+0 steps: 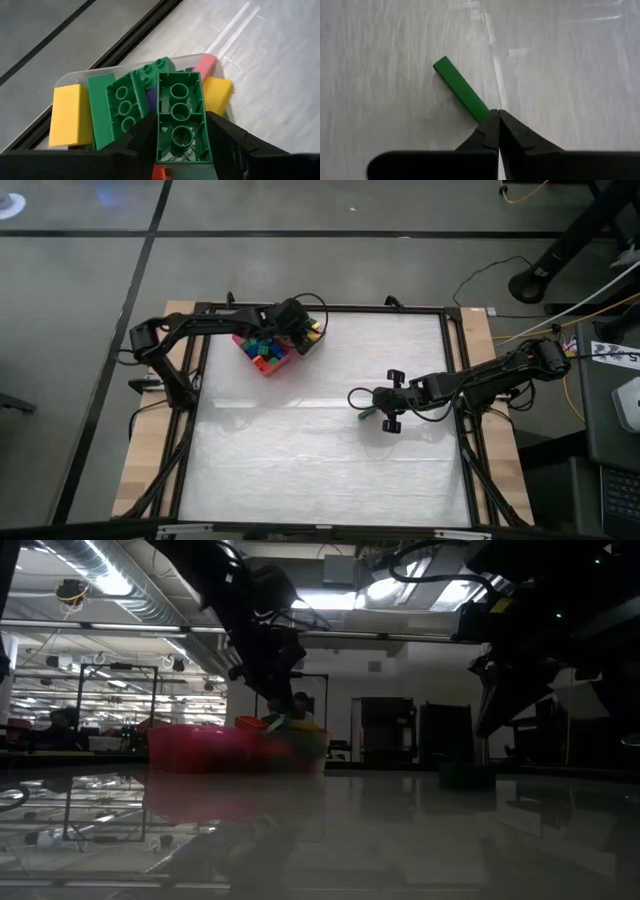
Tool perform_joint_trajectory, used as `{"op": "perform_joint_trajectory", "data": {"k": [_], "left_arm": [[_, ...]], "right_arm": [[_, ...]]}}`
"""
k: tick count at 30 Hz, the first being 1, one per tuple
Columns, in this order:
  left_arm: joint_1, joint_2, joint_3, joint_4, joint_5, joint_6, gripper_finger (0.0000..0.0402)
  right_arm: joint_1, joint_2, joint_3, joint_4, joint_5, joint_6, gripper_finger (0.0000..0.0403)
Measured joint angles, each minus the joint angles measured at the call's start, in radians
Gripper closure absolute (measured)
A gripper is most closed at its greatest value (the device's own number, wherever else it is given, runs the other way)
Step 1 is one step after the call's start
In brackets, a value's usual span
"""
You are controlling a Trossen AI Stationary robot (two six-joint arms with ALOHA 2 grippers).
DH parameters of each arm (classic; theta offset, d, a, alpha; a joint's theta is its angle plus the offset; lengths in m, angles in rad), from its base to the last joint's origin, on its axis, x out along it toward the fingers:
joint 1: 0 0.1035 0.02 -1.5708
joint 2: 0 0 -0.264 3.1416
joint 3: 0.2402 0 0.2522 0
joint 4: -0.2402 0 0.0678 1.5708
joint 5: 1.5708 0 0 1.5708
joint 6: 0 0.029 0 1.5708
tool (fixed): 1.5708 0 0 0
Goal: Sort blocks by size
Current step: Put the big green game piece into the white bin, then put the big green block into the white bin
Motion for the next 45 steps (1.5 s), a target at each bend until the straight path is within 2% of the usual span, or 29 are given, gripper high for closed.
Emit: {"op": "perform_joint_trajectory", "data": {"k": [13, 24, 33, 41, 45], "left_arm": [[-0.021, -0.010, 0.000, -0.055, -0.001, 0.009, 0.0265], [-0.018, -0.009, 0.000, -0.059, 0.000, 0.050, 0.0214], [-0.018, -0.009, 0.000, -0.050, 0.000, 0.058, 0.0213], [-0.036, -0.009, 0.000, 0.075, -0.001, 0.084, 0.0215], [-0.078, -0.009, 0.001, 0.148, 0.044, 0.019, 0.0214]], "right_arm": [[0.000, 0.000, 0.000, 0.007, 0.000, 0.000, 0.0397], [0.000, 0.000, 0.000, 0.008, 0.000, 0.000, 0.0397], [0.000, 0.000, 0.000, 0.008, 0.000, 0.000, 0.0398], [0.000, 0.000, 0.000, 0.008, 0.000, 0.000, 0.0397], [0.000, 0.000, 0.000, 0.007, 0.000, 0.000, 0.0397]]}}
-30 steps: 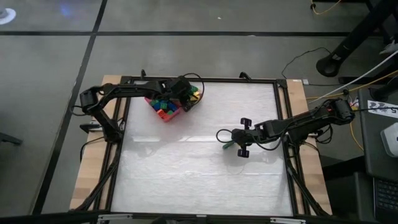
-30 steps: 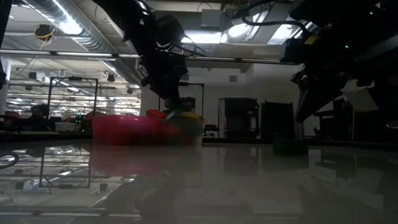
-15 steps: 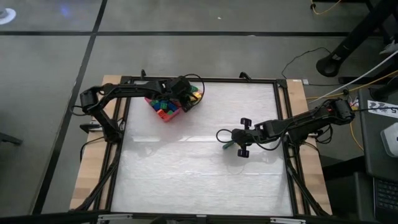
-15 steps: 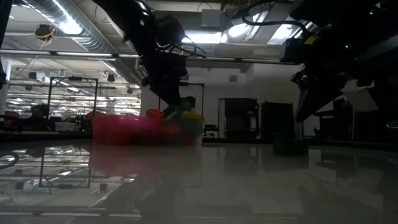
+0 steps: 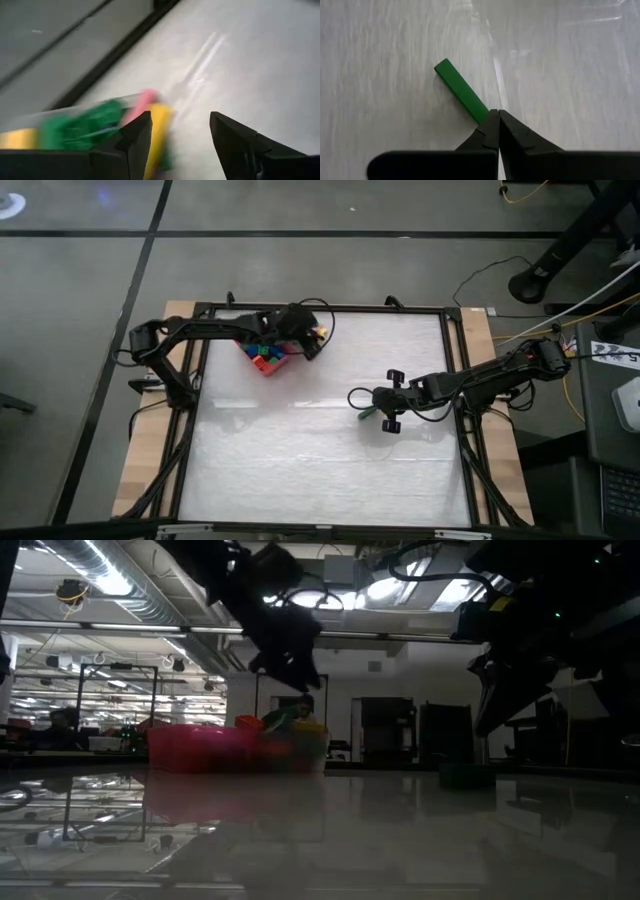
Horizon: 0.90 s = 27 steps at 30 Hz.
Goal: Sort blocks by size
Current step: Put the big green block into the white bin
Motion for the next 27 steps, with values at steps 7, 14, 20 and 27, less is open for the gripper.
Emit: {"op": "perform_joint_trajectory", "data": {"k": [7, 14, 20, 27], "left_arm": [[-0.181, 0.040, -0.046, 0.217, 0.097, -0.134, 0.0219], [-0.391, 0.213, -0.055, 0.562, 0.093, -0.100, 0.0219], [-0.497, 0.406, -0.055, 0.892, -0.031, 0.006, 0.0219], [-0.519, 0.548, -0.004, 0.974, -0.108, -0.016, 0.0219]], "right_arm": [[0.000, 0.000, 0.000, -0.002, 0.000, 0.000, 0.0397], [0.000, 0.000, 0.000, -0.023, 0.000, 0.000, 0.0397], [0.000, -0.029, 0.022, -0.107, 0.008, 0.000, 0.0397], [0.000, -0.207, 0.040, -0.210, 0.044, -0.040, 0.0397]]}}
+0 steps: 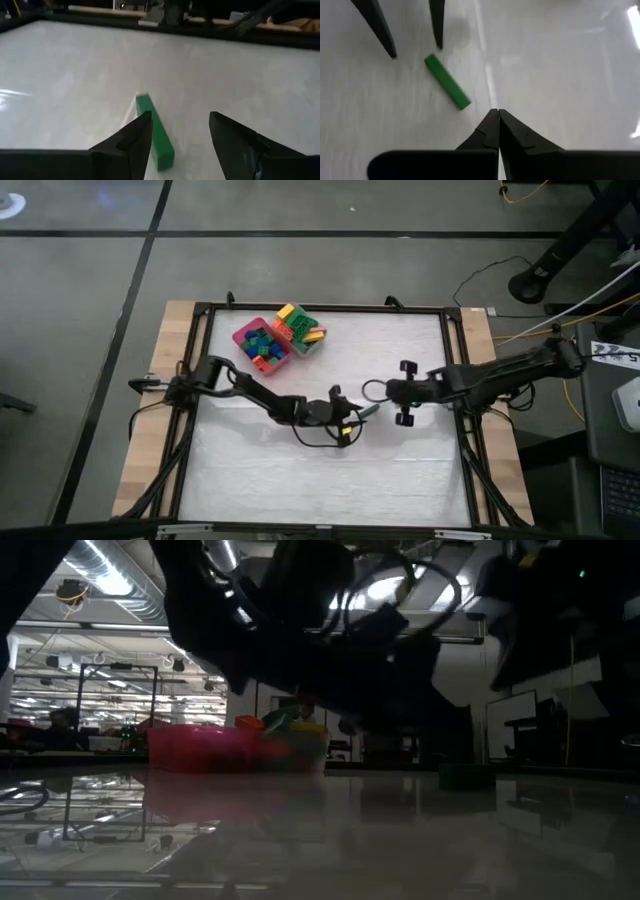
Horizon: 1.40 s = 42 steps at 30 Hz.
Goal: Sort blocks by size
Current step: Put the big green block into the white bin
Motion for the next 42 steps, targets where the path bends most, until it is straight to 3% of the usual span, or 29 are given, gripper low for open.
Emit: {"op": "perform_joint_trajectory", "data": {"k": [13, 23, 32, 37, 42], "left_arm": [[0.030, 0.105, 0.019, -0.007, -0.002, -0.094, 0.0219], [0.036, 0.129, 0.038, 0.004, -0.004, -0.022, 0.0238], [0.054, 0.123, 0.047, -0.005, 0.005, -0.001, 0.0363], [0.082, 0.066, 0.047, -0.016, 0.098, 0.020, 0.0363], [0.112, -0.051, 0.046, -0.106, 0.145, 0.100, 0.0358]], "right_arm": [[0.000, -0.335, 0.002, -0.024, 0.033, -0.052, 0.0397], [0.000, -0.543, -0.007, 0.008, 0.036, -0.087, 0.0397], [0.000, -0.778, -0.296, 0.341, 0.033, -0.087, 0.0397], [0.000, -0.873, -0.465, 0.578, 0.032, -0.062, 0.0397], [0.000, -0.950, -0.520, 0.604, 0.068, -0.060, 0.0397]]}}
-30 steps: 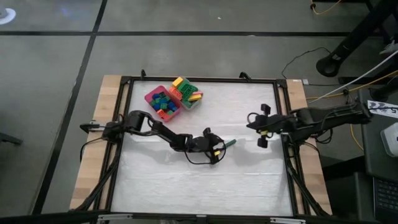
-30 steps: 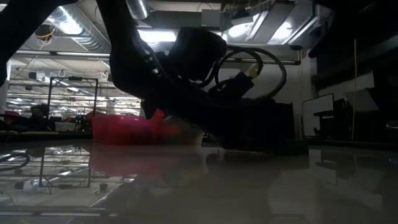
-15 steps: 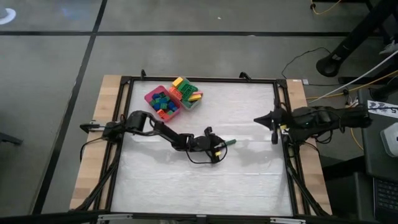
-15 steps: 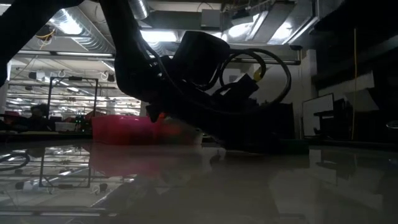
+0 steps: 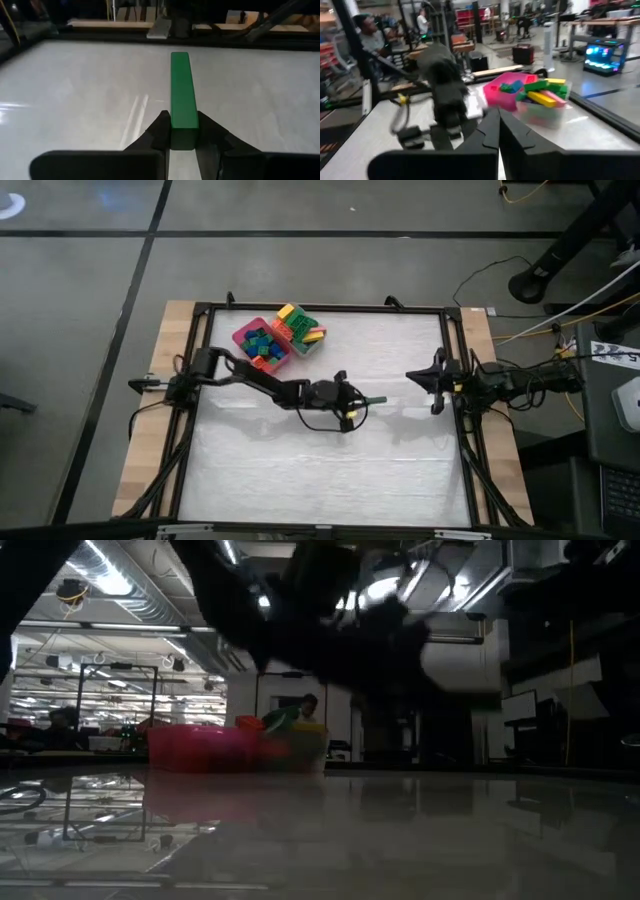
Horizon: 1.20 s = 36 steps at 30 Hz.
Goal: Sort blocks by size
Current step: Put the big green block into the white bin
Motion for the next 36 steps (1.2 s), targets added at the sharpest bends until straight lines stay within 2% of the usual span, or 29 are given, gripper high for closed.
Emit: {"op": "perform_joint_trajectory", "data": {"k": [8, 12, 15, 18, 23, 31, 36], "left_arm": [[0.089, -0.297, 0.001, -0.367, -0.007, 0.128, 0.0360], [0.152, -0.433, 0.001, -0.563, -0.080, 0.140, 0.0354], [0.210, -0.508, 0.001, -0.722, -0.162, 0.137, 0.0353], [0.278, -0.547, 0.001, -0.851, -0.209, 0.107, 0.0359], [0.397, -0.552, 0.000, -0.971, -0.213, 0.079, 0.0352], [0.527, -0.552, 0.000, -1.015, -0.210, 0.095, 0.0358], [0.578, -0.552, 0.000, -1.124, -0.175, 0.094, 0.0347]], "right_arm": [[0.000, -0.169, 0.000, -0.168, 0.027, 0.000, 0.0397], [0.000, -0.185, -0.001, -0.238, 0.035, 0.032, 0.0397], [0.000, -0.176, 0.000, -0.227, 0.027, 0.047, 0.0397], [0.000, -0.172, 0.000, -0.234, 0.018, 0.049, 0.0397], [0.000, -0.172, 0.000, -0.285, -0.024, 0.029, 0.0397], [0.000, -0.172, 0.000, -0.282, -0.026, 0.032, 0.0397], [0.000, -0.172, 0.000, -0.283, -0.026, 0.032, 0.0397]]}}
